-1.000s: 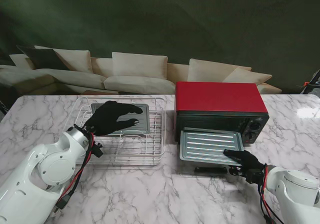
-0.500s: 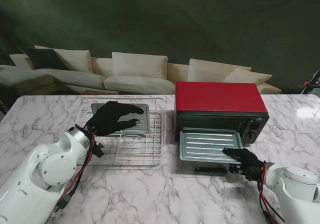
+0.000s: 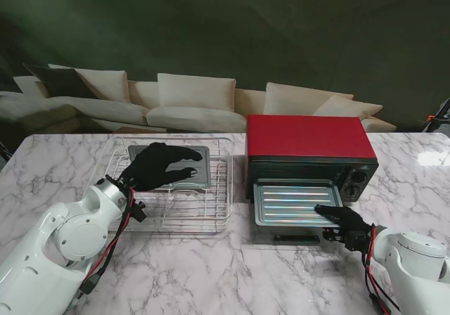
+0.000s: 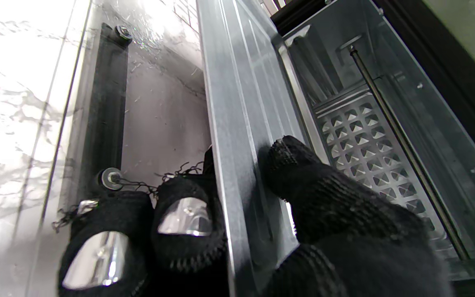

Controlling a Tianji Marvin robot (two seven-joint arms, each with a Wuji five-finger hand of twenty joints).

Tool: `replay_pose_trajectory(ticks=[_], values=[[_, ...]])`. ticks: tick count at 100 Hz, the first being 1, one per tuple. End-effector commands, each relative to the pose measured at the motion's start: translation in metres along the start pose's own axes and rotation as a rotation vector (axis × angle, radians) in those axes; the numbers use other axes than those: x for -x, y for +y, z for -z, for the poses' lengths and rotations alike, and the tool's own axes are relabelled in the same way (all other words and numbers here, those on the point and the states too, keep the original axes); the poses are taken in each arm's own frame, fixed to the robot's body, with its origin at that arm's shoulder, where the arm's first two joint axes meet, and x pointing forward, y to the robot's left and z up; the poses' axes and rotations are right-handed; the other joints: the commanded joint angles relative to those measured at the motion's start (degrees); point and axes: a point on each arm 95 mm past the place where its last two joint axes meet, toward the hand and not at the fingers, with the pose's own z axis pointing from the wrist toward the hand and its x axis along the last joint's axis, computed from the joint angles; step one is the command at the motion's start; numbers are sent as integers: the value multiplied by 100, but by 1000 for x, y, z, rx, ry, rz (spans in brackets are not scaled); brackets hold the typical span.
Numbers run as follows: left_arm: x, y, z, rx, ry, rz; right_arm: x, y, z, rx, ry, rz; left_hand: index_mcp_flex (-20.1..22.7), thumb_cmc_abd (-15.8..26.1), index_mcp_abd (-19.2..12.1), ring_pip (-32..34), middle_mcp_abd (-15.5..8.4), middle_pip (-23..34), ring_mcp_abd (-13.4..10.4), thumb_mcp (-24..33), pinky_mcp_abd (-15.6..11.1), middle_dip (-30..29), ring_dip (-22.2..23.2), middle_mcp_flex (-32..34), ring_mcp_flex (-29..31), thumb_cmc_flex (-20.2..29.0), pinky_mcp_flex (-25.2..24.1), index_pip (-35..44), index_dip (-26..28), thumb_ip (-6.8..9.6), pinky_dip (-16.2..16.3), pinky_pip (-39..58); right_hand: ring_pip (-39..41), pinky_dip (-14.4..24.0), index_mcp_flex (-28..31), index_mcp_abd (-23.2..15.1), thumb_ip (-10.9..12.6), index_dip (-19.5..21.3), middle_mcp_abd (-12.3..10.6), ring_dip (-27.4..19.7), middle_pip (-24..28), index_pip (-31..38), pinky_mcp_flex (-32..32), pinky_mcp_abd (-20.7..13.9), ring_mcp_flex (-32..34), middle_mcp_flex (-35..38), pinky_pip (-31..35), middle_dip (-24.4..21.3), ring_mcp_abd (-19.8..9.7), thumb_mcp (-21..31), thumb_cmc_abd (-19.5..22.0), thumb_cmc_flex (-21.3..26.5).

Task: Slide the trays into the oven

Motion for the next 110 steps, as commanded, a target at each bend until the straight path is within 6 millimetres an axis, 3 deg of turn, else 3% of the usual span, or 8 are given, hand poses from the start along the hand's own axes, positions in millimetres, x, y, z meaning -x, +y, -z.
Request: replay_pose_trajectory(ticks=[1, 33, 110], values=[[0, 3, 0, 18, -3, 3, 36, 3, 2, 9, -77, -34, 86, 255, 67, 98, -72, 27, 8, -144, 158, 39, 130, 127, 125, 28, -95, -12, 1, -47, 128, 36, 59, -33, 292, -993, 308, 185, -260, -18, 290, 293, 22, -265, 142, 122, 818, 96, -377, 314, 410, 417], [0, 2, -1, 19, 1, 2, 43, 3, 12, 7, -79, -31, 83, 260, 65, 97, -78, 27, 11, -145, 156, 40, 130, 130, 124, 22, -97, -12, -4, -48, 128, 34, 59, -36, 286, -951, 308, 181, -229, -20, 289, 291, 20, -251, 141, 118, 821, 99, -356, 336, 399, 423], [-1, 4, -1, 21, 0, 5, 37, 6, 3, 56, -97, -71, 81, 253, 57, 101, -75, 32, 14, -142, 158, 42, 131, 139, 132, 34, -96, -8, 2, -46, 129, 33, 112, -21, 254, -825, 319, 144, -178, 3, 312, 304, 19, -195, 139, 125, 847, 85, -332, 398, 366, 442]])
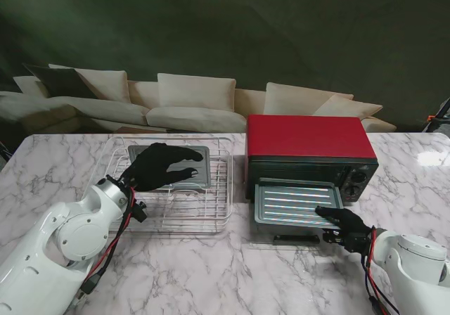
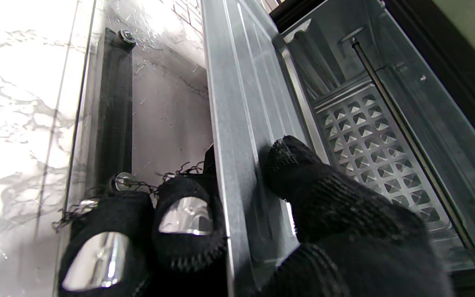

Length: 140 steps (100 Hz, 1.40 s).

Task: Slide the trays into the oven

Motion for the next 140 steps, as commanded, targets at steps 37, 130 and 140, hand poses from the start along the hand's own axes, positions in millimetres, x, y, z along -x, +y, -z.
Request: replay_pose_trajectory(ticks=[37, 130, 140], values=[[0, 2, 0, 16, 0, 2, 30, 9, 6, 28, -103, -25, 83, 250, 58, 99, -78, 32, 13, -137, 159, 42, 130, 134, 127, 45, -95, -5, 12, -44, 129, 35, 114, -5, 211, -695, 314, 81, -114, 15, 319, 328, -17, -185, 139, 114, 846, 47, -327, 447, 335, 457], [0, 3, 1, 16, -2, 1, 18, 11, -21, 46, -69, -39, 74, 259, 57, 100, -81, 31, 0, -143, 156, 41, 130, 128, 129, 32, -97, -13, 22, -44, 127, 31, 61, -14, 236, -1008, 301, 152, -253, 0, 321, 359, -27, -213, 136, 84, 798, 26, -337, 316, 438, 404], [0, 3, 1, 17, -3, 1, 17, 10, -23, 63, -63, -29, 71, 261, 57, 95, -81, 32, 3, -141, 154, 41, 129, 131, 119, 33, -99, -15, 21, -44, 126, 29, -72, -67, 223, -1118, 298, 198, -304, -61, 280, 354, -49, -137, 133, 36, 676, 26, -279, 240, 494, 414]])
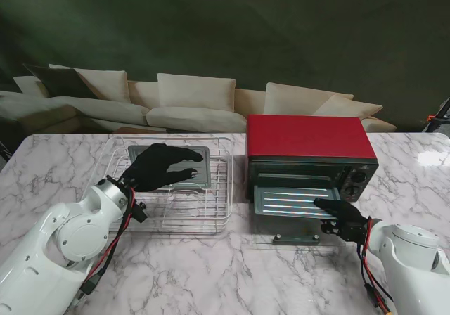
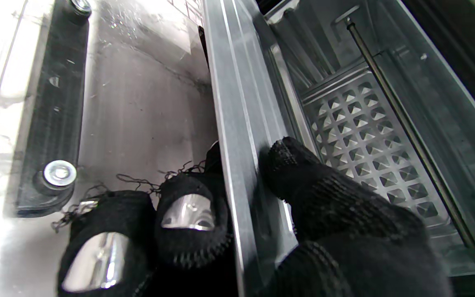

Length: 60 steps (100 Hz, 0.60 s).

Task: Slide the trays into the oven

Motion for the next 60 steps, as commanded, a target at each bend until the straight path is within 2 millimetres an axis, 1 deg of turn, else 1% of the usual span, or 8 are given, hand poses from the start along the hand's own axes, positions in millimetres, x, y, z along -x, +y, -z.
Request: replay_pose_trajectory(ticks=[1, 34, 60], values=[[0, 2, 0, 16, -2, 1, 33, 7, -6, 41, -73, -26, 72, 260, 63, 97, -78, 30, 4, -142, 155, 40, 129, 128, 126, 33, -99, -15, 20, -44, 125, 29, -8, -68, 221, -1204, 297, 207, -239, -23, 252, 353, -73, -132, 134, 32, 667, 31, -222, 234, 449, 408], [0, 3, -1, 17, -1, 3, 26, 3, -16, 68, -83, -21, 78, 256, 66, 98, -76, 33, 17, -137, 154, 41, 130, 135, 125, 46, -99, -13, 23, -42, 127, 30, -246, -169, 134, -1218, 251, 228, -226, -133, 191, 349, -124, 118, 130, -82, 408, 32, -97, 132, 542, 450], [0, 3, -2, 17, 1, 6, 20, -2, -23, 106, -90, -22, 79, 255, 59, 100, -85, 33, 10, -144, 158, 41, 131, 138, 131, 34, -100, -12, 25, -44, 127, 30, -626, -209, 34, -1182, 195, 199, -149, -273, 121, 405, -333, 430, 120, -210, 72, -38, 150, 52, 629, 511]])
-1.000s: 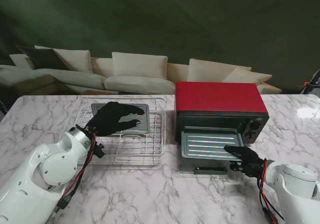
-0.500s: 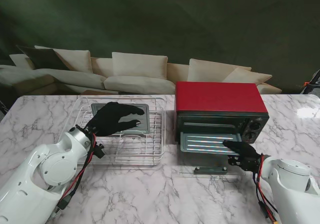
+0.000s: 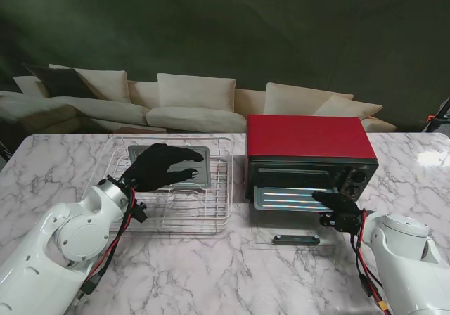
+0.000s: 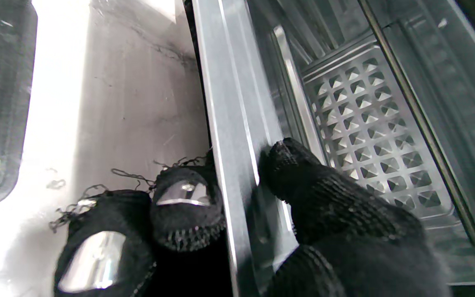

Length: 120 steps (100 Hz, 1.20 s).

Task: Slide the trays into the oven

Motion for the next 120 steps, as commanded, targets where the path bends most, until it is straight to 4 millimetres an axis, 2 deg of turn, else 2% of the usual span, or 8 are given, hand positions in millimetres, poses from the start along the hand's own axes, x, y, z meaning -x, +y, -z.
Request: replay_pose_trajectory(ticks=[1, 22, 66, 73, 84, 91, 102, 120], values=[[0, 3, -1, 16, -1, 4, 33, 2, -9, 21, -87, -27, 80, 252, 59, 100, -78, 32, 15, -141, 158, 41, 131, 136, 131, 40, -98, -11, 25, -43, 128, 31, -247, -63, 22, -1170, 193, 174, -138, -111, 113, 328, -478, 445, 118, -144, 142, -41, -45, 125, 566, 499], [0, 3, -1, 15, 0, 7, 28, -3, -13, 58, -91, -39, 83, 258, 66, 99, -77, 33, 9, -139, 154, 42, 131, 136, 127, 42, -94, -8, 29, -42, 128, 31, -921, 67, -184, -1065, 158, 6, 17, -216, -189, 341, -906, 739, 32, -344, -365, -407, 325, 8, 642, 547], [-1, 5, -3, 12, 3, 13, 23, -7, -21, 84, -83, -65, 79, 260, 64, 99, -76, 32, 9, -140, 158, 42, 131, 133, 126, 42, -99, -11, 29, -42, 127, 27, -1479, 275, -419, -958, 132, -311, 143, -131, -403, 464, -1317, 892, -241, -539, -913, -861, 525, -165, 708, 586], [-1, 5, -4, 12, 4, 14, 22, -8, -22, 82, -84, -62, 77, 256, 57, 101, -80, 35, 13, -138, 157, 43, 132, 140, 132, 50, -97, -7, 35, -41, 128, 29, -1702, 401, -624, -969, 197, -494, 138, -43, -541, 394, -1626, 900, -525, -754, -1184, -998, 563, -529, 786, 532], [-1, 6, -4, 13, 4, 16, 22, -8, -21, 54, -95, -79, 76, 253, 52, 103, -81, 35, 17, -137, 153, 43, 133, 138, 134, 51, -94, -9, 36, -41, 129, 32, -2300, 680, -1447, -614, 640, -1122, 190, 51, -997, -299, -3105, 911, -1812, -1810, -1972, -1280, 835, -1672, 899, -50], [-1, 6, -4, 13, 3, 17, 24, -8, -19, 27, -112, -85, 73, 251, 53, 101, -71, 33, 9, -136, 158, 42, 133, 134, 129, 57, -95, -7, 41, -40, 129, 32, -2636, 690, -1402, -382, 979, -546, 199, -14, -1236, -1507, -3786, 849, -2377, -2337, -2361, -1513, 901, -1917, 1015, -690], [-1, 6, -4, 13, 3, 16, 25, -6, -18, 14, -124, -84, 75, 252, 56, 104, -84, 38, 17, -139, 156, 44, 134, 145, 135, 54, -92, -5, 48, -41, 130, 34, -3250, 548, -1776, -232, 1010, -633, 138, -229, -1627, -2255, -4381, 886, -2974, -2947, -2828, -1796, 892, -2050, 852, -1139], [-1, 6, -4, 12, 1, 17, 28, -5, -15, 11, -130, -91, 62, 252, 67, 103, -74, 37, 19, -135, 155, 43, 134, 141, 131, 64, -97, -13, 49, -39, 128, 29, -4208, 365, -2058, -29, 992, -910, 147, -596, -2040, -2897, -4870, 958, -3591, -3386, -3333, -2194, 858, -2287, 799, -1348]])
